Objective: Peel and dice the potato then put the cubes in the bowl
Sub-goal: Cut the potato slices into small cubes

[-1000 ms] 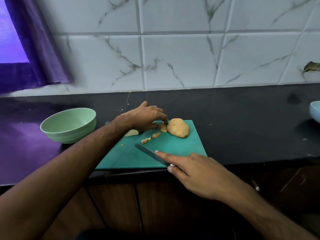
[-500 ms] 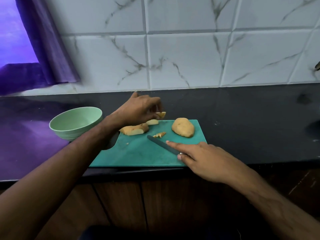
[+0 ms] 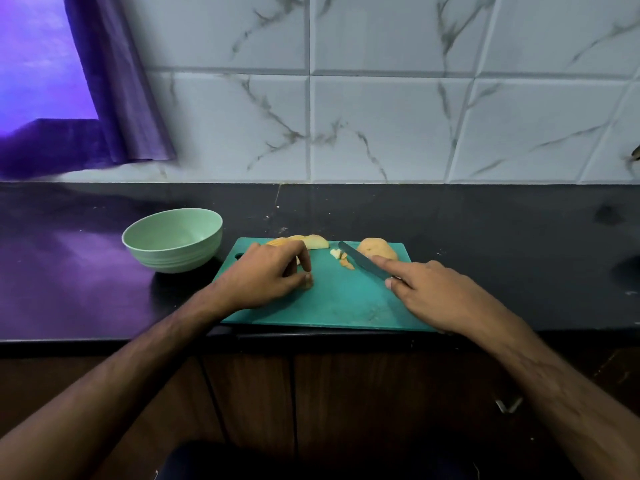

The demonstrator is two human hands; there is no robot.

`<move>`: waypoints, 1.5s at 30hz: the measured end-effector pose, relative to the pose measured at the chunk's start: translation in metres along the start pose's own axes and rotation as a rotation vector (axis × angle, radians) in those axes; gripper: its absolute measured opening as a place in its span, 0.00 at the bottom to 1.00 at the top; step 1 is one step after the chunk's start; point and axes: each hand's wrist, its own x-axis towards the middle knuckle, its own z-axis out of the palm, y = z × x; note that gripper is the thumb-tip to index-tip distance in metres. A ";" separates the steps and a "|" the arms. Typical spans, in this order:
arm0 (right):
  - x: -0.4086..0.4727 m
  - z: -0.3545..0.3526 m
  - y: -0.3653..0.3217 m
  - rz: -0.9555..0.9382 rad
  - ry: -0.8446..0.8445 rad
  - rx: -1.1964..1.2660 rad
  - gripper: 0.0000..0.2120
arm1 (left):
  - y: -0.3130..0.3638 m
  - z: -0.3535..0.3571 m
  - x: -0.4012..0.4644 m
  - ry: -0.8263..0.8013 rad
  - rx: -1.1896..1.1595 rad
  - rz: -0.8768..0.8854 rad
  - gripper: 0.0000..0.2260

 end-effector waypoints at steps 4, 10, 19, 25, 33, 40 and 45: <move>-0.013 -0.002 -0.003 -0.035 -0.070 0.098 0.22 | -0.006 -0.010 -0.007 -0.075 0.071 -0.012 0.09; -0.015 -0.001 -0.004 0.029 -0.049 0.005 0.23 | -0.006 -0.018 -0.018 -0.196 -0.075 0.078 0.12; -0.028 -0.006 -0.027 -0.053 -0.167 0.248 0.22 | 0.001 0.005 -0.016 0.079 -0.139 0.110 0.08; -0.034 -0.010 -0.039 -0.086 -0.192 0.193 0.23 | 0.006 0.006 -0.015 0.142 -0.082 0.125 0.05; -0.031 -0.006 -0.047 -0.128 -0.156 0.019 0.22 | 0.007 0.007 -0.018 0.194 0.026 0.140 0.04; -0.028 -0.008 -0.048 -0.173 -0.121 -0.115 0.23 | 0.005 0.006 -0.017 0.178 0.009 0.162 0.03; -0.024 -0.010 -0.049 -0.203 -0.151 -0.105 0.23 | 0.002 0.007 -0.013 0.183 0.000 0.202 0.02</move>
